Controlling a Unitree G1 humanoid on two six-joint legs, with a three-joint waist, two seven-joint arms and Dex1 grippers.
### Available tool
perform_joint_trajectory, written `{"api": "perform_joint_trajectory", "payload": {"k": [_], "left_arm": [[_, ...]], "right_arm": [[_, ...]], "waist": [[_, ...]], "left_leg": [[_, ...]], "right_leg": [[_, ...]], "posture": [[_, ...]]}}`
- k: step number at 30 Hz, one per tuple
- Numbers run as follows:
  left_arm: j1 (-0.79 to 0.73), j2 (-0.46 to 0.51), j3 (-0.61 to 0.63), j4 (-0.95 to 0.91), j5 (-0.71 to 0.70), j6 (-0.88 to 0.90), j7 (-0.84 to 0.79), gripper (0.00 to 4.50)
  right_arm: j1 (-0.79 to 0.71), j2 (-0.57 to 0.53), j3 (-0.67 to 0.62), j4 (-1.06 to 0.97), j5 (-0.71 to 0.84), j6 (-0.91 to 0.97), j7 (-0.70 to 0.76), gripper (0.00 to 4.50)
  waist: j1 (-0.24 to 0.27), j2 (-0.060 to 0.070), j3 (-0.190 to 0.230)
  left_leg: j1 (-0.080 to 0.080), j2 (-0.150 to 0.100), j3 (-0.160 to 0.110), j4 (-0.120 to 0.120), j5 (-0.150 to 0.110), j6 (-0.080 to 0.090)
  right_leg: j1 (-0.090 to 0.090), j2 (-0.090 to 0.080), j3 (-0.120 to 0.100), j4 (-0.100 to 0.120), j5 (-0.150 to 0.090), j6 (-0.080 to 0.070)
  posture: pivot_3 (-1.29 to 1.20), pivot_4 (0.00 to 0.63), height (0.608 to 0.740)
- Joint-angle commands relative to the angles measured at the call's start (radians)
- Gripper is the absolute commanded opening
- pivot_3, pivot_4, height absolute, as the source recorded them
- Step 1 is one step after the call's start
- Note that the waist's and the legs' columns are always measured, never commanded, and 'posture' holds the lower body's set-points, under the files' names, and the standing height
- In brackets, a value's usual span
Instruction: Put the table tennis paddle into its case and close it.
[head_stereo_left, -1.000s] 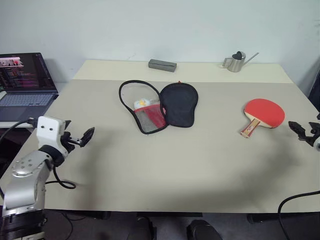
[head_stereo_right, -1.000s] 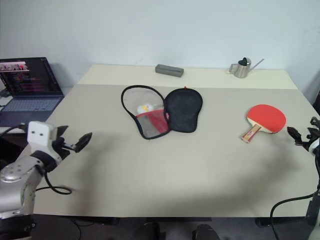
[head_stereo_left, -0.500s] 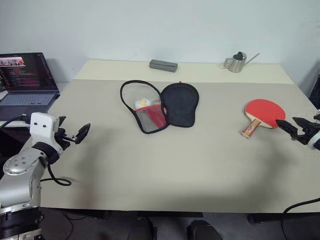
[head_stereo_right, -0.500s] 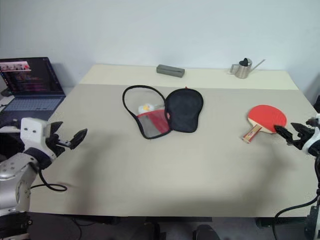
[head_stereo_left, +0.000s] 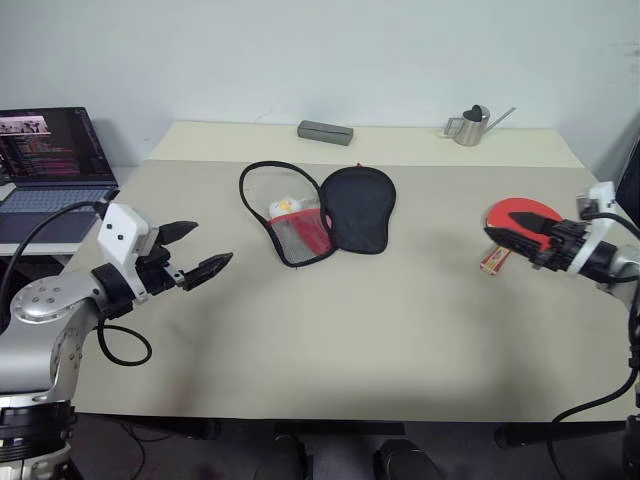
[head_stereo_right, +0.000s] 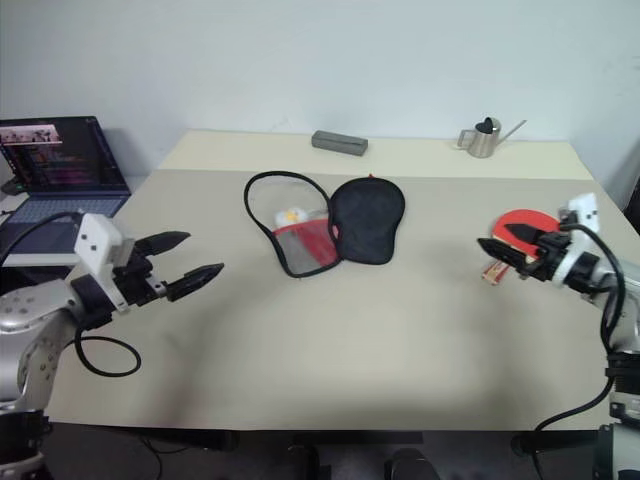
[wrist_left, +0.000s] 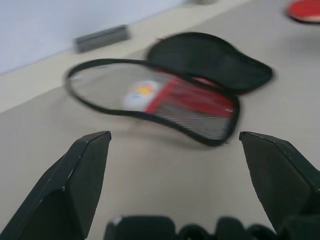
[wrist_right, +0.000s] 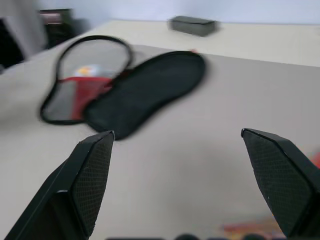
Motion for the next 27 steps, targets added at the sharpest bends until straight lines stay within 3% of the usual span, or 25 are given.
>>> {"api": "perform_joint_trajectory", "payload": {"k": [1,12,27], "left_arm": [[-0.088,0.021,-0.012,0.020,-0.025,0.007,-0.038,4.50],[-0.247,0.004,-0.084,0.181,0.044,-0.037,-0.064,4.50],[-0.404,-0.049,-0.136,0.364,0.053,-0.055,-0.141,4.50]], "right_arm": [[-0.044,0.050,0.034,-0.097,0.032,0.034,-0.044,4.45],[-0.223,0.289,0.178,0.072,-0.140,-0.021,-0.305,4.45],[-0.515,0.505,0.276,0.677,-0.396,-0.279,-0.489,4.45]], "waist": [[0.000,0.000,0.000],[0.000,0.000,0.000],[-0.001,0.000,0.000]], "left_leg": [[0.000,0.000,0.000,0.001,0.000,0.000],[-0.002,0.000,0.000,0.001,0.000,0.000],[-0.004,0.000,0.001,0.001,0.000,0.000]], "right_leg": [[0.000,0.000,0.000,0.001,0.000,0.000],[-0.003,0.004,0.000,0.001,0.000,0.000],[-0.007,0.005,0.001,0.002,0.001,-0.001]], "posture": [[0.00,0.150,0.740],[0.00,0.150,0.740],[0.00,0.150,0.740]]}}
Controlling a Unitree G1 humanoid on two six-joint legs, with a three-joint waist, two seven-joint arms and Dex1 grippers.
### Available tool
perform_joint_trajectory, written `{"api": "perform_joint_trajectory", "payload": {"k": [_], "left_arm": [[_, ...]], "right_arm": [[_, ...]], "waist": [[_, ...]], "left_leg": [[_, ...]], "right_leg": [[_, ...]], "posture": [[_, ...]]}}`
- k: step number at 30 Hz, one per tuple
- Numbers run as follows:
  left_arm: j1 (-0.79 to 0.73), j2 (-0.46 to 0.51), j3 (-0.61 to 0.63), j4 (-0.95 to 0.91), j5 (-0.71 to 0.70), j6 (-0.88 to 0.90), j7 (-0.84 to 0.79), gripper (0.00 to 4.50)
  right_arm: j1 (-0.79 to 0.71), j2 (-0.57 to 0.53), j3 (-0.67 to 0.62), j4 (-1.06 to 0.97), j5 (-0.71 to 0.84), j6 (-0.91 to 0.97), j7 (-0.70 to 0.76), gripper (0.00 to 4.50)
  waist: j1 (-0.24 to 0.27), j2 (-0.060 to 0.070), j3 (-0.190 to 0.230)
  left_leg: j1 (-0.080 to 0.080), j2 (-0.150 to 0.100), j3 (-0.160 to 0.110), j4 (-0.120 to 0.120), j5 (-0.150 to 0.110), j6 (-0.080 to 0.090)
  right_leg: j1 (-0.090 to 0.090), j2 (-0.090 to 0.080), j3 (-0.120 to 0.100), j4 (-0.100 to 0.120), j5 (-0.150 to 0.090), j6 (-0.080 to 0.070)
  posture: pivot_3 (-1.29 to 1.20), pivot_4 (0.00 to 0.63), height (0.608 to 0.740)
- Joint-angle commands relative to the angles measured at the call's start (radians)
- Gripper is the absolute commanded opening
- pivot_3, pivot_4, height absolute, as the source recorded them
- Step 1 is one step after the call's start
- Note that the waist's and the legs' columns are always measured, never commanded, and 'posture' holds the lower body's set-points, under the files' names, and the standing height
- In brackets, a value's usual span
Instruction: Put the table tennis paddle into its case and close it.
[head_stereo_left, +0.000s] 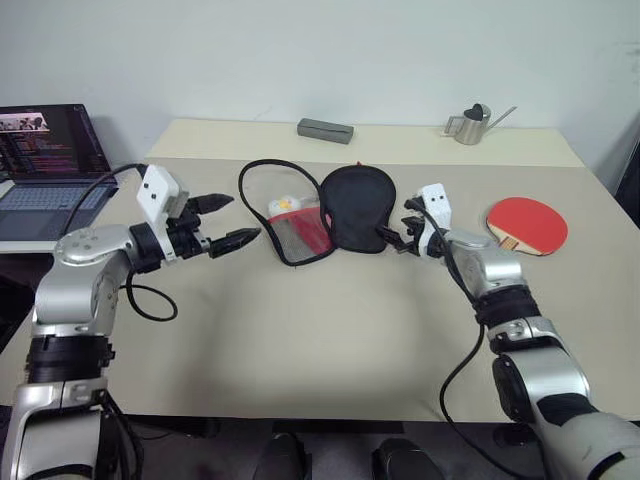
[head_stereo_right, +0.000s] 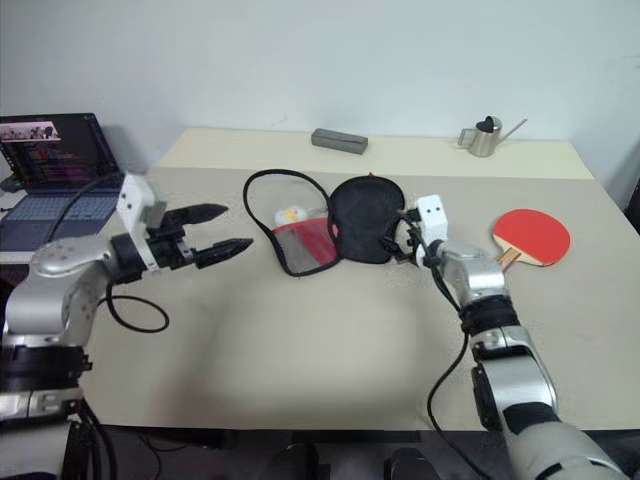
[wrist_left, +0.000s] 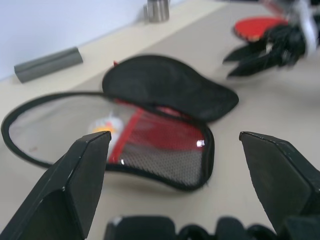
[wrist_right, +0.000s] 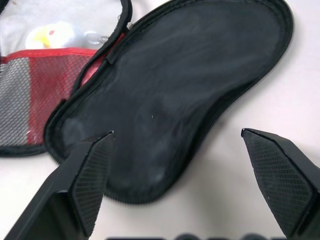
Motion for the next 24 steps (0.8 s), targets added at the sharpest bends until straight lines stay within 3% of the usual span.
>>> {"api": "perform_joint_trajectory", "payload": {"k": [1,7,18,21,24], "left_arm": [[-0.057,0.005,0.005,0.057,0.011,-0.023,-0.013,4.50],[-0.099,-0.006,-0.014,0.100,0.031,-0.052,-0.031,4.50],[-0.118,-0.027,-0.037,0.125,0.057,-0.086,-0.047,4.50],[-0.126,-0.032,-0.045,0.132,0.064,-0.093,-0.056,4.50],[-0.133,-0.038,-0.050,0.136,0.064,-0.095,-0.064,4.50]], "right_arm": [[-0.085,0.020,0.000,0.120,-0.051,-0.107,-0.031,4.45],[-0.166,0.040,-0.012,0.308,-0.102,-0.203,-0.097,4.45],[-0.214,0.074,-0.084,0.415,-0.082,-0.202,-0.069,4.45],[-0.222,0.087,-0.083,0.422,-0.097,-0.212,-0.065,3.90],[-0.225,0.097,-0.073,0.424,-0.110,-0.220,-0.065,2.89]], "waist": [[0.000,0.000,0.000],[0.000,0.000,0.000],[0.000,0.000,0.000],[-0.001,0.000,0.000],[-0.001,0.000,0.000]], "left_leg": [[0.000,0.000,0.000,0.000,0.000,0.000],[0.000,0.000,0.000,-0.001,0.000,0.000],[0.000,0.000,0.000,-0.001,0.000,0.000],[0.000,0.000,0.000,-0.001,0.000,0.000],[0.000,0.000,0.000,-0.001,0.000,0.000]], "right_leg": [[0.000,0.000,0.000,0.000,0.000,0.000],[-0.001,0.000,0.000,0.000,0.000,0.000],[-0.001,0.000,0.000,0.000,0.000,0.000],[-0.001,0.000,0.000,0.000,0.000,0.000],[-0.001,0.000,0.000,0.000,0.000,0.000]], "posture": [[0.00,0.150,0.740],[0.00,0.150,0.740],[0.00,0.150,0.740],[0.00,0.150,0.740],[0.00,0.150,0.740]]}}
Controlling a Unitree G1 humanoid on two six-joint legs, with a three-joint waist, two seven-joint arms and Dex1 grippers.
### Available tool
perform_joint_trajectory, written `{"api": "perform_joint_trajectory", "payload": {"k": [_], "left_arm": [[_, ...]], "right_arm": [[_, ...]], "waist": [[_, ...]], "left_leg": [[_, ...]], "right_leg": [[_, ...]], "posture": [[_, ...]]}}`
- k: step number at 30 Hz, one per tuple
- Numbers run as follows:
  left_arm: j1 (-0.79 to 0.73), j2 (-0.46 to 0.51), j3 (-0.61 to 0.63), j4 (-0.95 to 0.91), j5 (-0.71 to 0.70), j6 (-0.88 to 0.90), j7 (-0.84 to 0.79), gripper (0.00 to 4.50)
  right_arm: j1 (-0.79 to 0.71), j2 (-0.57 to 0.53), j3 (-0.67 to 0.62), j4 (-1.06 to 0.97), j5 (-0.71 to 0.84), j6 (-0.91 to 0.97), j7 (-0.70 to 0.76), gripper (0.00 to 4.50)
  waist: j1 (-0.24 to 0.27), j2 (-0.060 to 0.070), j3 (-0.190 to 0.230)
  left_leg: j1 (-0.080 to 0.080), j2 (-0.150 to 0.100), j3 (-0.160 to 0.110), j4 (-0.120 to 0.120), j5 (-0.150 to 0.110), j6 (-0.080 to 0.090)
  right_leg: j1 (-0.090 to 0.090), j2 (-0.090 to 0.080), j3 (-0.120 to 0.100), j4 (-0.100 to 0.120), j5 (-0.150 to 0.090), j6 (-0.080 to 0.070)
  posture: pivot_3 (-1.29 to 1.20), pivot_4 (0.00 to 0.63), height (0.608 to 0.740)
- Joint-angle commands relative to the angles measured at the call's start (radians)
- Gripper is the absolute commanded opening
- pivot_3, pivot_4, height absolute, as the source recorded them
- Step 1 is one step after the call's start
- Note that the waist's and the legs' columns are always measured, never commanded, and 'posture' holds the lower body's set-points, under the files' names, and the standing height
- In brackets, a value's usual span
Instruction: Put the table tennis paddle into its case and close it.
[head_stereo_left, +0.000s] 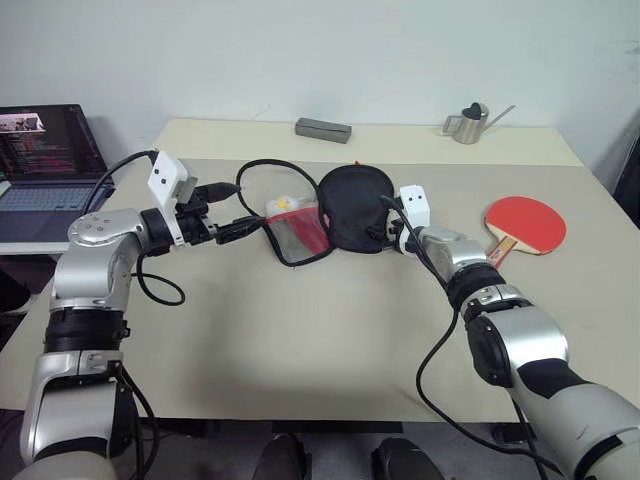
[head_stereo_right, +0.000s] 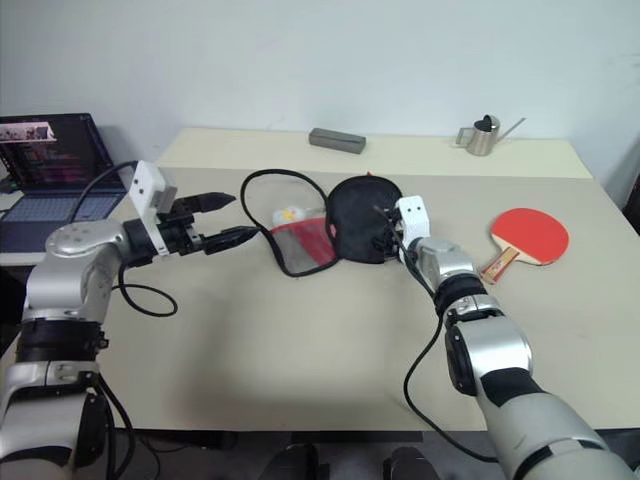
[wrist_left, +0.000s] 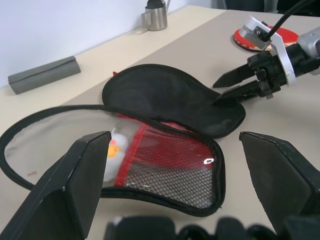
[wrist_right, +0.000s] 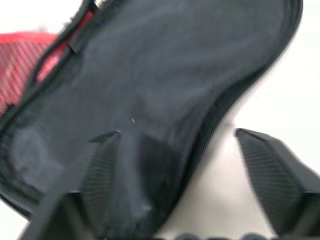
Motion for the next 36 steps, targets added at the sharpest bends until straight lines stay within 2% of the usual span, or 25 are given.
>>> {"api": "perform_joint_trajectory", "payload": {"k": [1,8,9,17,20,26,36], "left_arm": [[-0.032,-0.002,0.004,-0.012,-0.001,-0.014,-0.016,4.50],[-0.016,-0.011,-0.006,-0.031,-0.004,-0.007,-0.046,4.50],[-0.015,-0.011,-0.005,-0.032,-0.004,-0.006,-0.046,4.50],[-0.013,-0.013,0.000,-0.031,-0.003,-0.006,-0.041,4.50],[-0.009,-0.012,0.002,-0.033,-0.005,-0.004,-0.040,4.50],[-0.011,-0.012,0.004,-0.038,-0.015,0.003,-0.049,4.50],[-0.016,-0.012,0.005,-0.045,-0.017,0.010,-0.050,4.50]], "right_arm": [[-0.028,0.012,-0.004,-0.011,-0.009,-0.027,0.006,2.56],[-0.027,0.017,0.019,-0.015,-0.045,-0.026,-0.005,0.09],[-0.027,0.017,0.019,-0.016,-0.049,-0.025,-0.010,0.04],[-0.031,0.020,-0.025,-0.051,-0.002,-0.041,0.026,0.04],[-0.028,0.022,-0.044,-0.068,0.018,-0.042,0.043,0.63],[-0.036,0.030,-0.059,-0.062,0.013,-0.046,-0.019,2.52],[-0.036,0.025,-0.048,0.014,-0.016,-0.044,-0.124,2.52]], "waist": [[0.000,0.000,0.000],[0.000,0.000,0.000],[0.000,0.000,0.000],[0.000,0.000,0.000],[0.000,0.000,0.000],[0.000,0.000,0.000],[0.000,0.000,0.000]], "left_leg": [[0.000,0.000,0.000,0.000,0.000,0.000],[0.000,0.000,0.000,0.000,0.000,0.000],[0.000,0.000,0.000,0.000,0.000,0.000],[0.000,0.000,0.000,0.000,0.000,0.000],[0.000,0.000,0.000,0.000,0.000,0.000],[0.000,0.000,0.000,0.000,0.000,0.000],[0.000,0.000,0.000,-0.001,0.000,0.000]], "right_leg": [[0.000,0.000,0.000,0.000,0.000,0.000],[0.000,0.000,0.000,0.000,0.000,0.000],[0.000,0.000,0.000,0.000,0.000,0.000],[0.000,0.000,0.000,0.000,0.000,0.000],[0.000,0.000,0.000,0.000,0.000,0.000],[0.000,0.000,0.000,0.000,0.000,0.000],[0.000,0.000,0.000,0.000,0.000,0.000]], "posture": [[0.00,0.150,0.740],[0.00,0.150,0.740],[0.00,0.150,0.740],[0.00,0.150,0.740],[0.00,0.150,0.740],[0.00,0.150,0.740],[0.00,0.150,0.740]]}}
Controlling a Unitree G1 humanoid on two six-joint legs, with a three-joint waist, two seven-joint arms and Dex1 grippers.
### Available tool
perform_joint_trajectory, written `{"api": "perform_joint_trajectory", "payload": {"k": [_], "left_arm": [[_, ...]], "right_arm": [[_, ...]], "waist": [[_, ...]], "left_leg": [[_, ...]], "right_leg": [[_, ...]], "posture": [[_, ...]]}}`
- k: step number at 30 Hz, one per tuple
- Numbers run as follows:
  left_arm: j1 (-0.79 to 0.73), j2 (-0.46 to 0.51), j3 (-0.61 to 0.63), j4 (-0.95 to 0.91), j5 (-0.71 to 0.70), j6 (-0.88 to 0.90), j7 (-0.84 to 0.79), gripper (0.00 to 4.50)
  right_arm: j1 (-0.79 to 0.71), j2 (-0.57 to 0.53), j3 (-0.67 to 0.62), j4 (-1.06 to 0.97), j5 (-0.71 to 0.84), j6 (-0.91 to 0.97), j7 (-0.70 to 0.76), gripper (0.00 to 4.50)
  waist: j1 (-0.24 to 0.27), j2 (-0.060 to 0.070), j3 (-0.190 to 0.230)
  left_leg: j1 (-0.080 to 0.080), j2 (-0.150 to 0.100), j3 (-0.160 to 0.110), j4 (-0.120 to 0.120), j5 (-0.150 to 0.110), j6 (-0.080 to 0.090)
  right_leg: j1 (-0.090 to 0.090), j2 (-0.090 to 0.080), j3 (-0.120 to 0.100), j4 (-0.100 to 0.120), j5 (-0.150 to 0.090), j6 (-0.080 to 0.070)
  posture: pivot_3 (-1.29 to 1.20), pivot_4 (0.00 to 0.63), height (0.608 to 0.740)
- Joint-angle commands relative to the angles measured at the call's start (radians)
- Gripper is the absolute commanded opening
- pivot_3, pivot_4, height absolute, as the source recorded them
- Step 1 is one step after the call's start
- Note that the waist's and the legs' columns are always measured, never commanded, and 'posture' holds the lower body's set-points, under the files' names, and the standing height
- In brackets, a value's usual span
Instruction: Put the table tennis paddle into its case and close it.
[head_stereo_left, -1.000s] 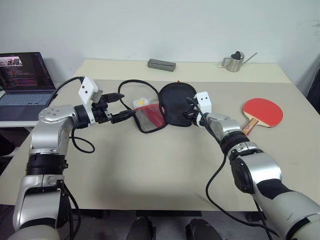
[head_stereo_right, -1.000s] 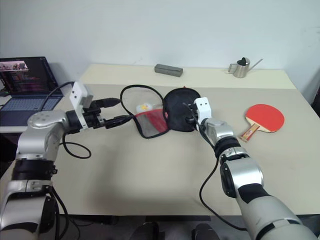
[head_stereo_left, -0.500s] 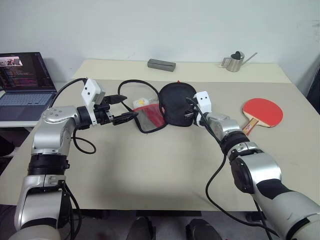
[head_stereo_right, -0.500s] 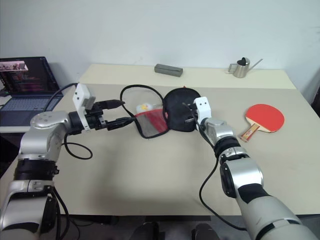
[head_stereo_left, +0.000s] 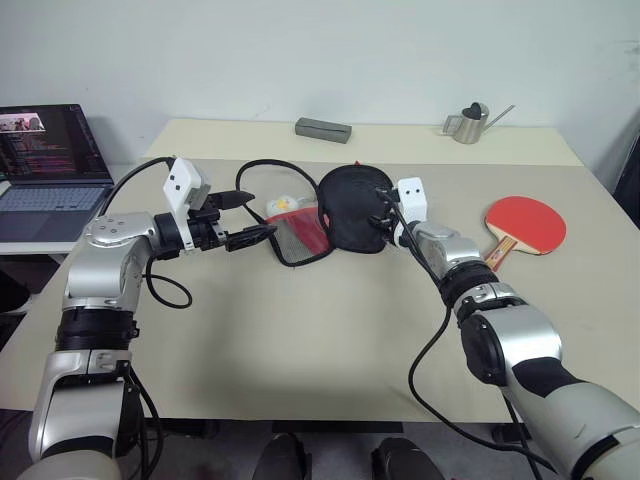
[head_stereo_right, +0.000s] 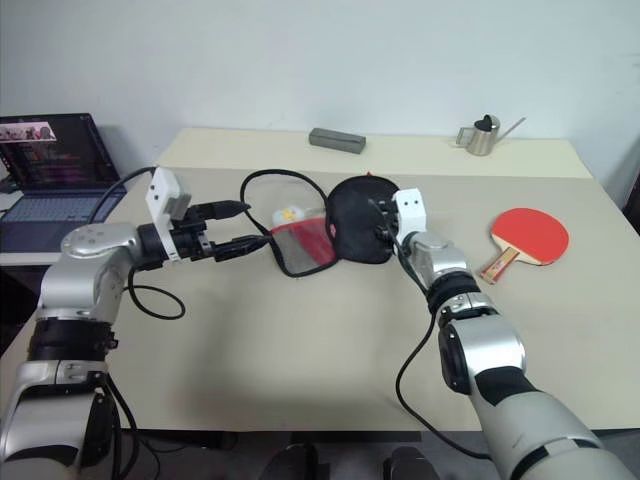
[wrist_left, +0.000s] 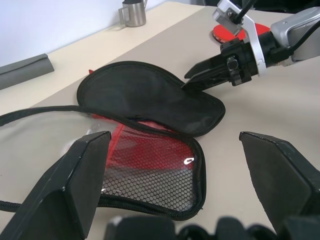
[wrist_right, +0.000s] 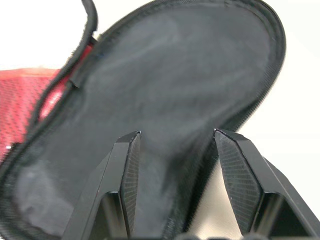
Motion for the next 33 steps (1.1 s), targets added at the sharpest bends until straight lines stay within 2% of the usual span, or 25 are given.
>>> {"api": "perform_joint_trajectory", "payload": {"k": [1,8,12,17,20,26,33], "left_arm": [[-0.015,0.006,0.026,-0.042,-0.022,0.001,-0.005,4.50],[-0.011,0.007,0.025,-0.042,-0.017,-0.003,-0.001,4.50],[-0.010,0.005,0.023,-0.041,-0.015,-0.005,0.001,4.50],[-0.005,0.003,0.018,-0.045,-0.015,-0.006,-0.004,4.50],[0.003,0.003,0.014,-0.056,-0.016,-0.003,-0.008,4.50],[0.089,-0.013,-0.023,-0.201,-0.040,0.061,-0.028,4.50],[0.156,-0.054,-0.054,-0.368,-0.076,0.140,0.003,4.50]], "right_arm": [[-0.029,-0.001,-0.006,0.013,-0.010,-0.016,-0.020,2.52],[-0.025,0.015,0.003,0.033,-0.011,0.019,0.011,2.52],[-0.022,0.017,0.000,0.030,-0.011,0.024,0.007,1.72],[-0.017,0.019,0.002,0.021,-0.011,0.031,0.003,0.06],[-0.013,0.016,0.003,0.014,-0.012,0.039,-0.002,0.06],[0.009,-0.028,-0.012,-0.037,0.006,0.104,0.004,0.06],[0.111,-0.105,-0.011,-0.239,0.023,0.247,0.033,0.06]], "waist": [[0.000,0.000,0.000],[-0.001,0.000,0.000],[-0.001,0.000,0.000],[-0.001,0.000,0.000],[-0.001,0.000,0.000],[0.000,0.000,0.000],[0.007,0.000,0.000]], "left_leg": [[0.000,0.000,0.000,0.000,0.000,0.000],[0.000,0.000,0.000,0.000,0.000,0.000],[0.000,0.000,0.000,-0.001,0.000,0.000],[0.000,0.000,0.000,-0.001,0.000,0.000],[0.000,0.000,0.000,-0.001,0.000,0.000],[0.000,0.001,0.000,-0.001,0.000,0.000],[0.000,0.000,0.000,-0.001,0.000,0.000]], "right_leg": [[0.000,0.000,0.000,0.000,0.000,0.000],[0.000,0.000,0.000,0.000,0.000,0.000],[0.000,0.000,0.000,0.000,0.000,0.000],[0.000,0.000,0.000,0.000,0.000,0.000],[0.000,0.000,0.000,0.000,0.000,0.000],[0.000,0.000,0.000,0.000,0.000,0.000],[0.001,-0.002,0.000,-0.001,0.000,0.000]], "posture": [[0.00,0.150,0.740],[0.00,0.150,0.740],[0.00,0.150,0.740],[0.00,0.150,0.740],[0.00,0.150,0.740],[0.00,0.150,0.740],[0.00,0.150,0.740]]}}
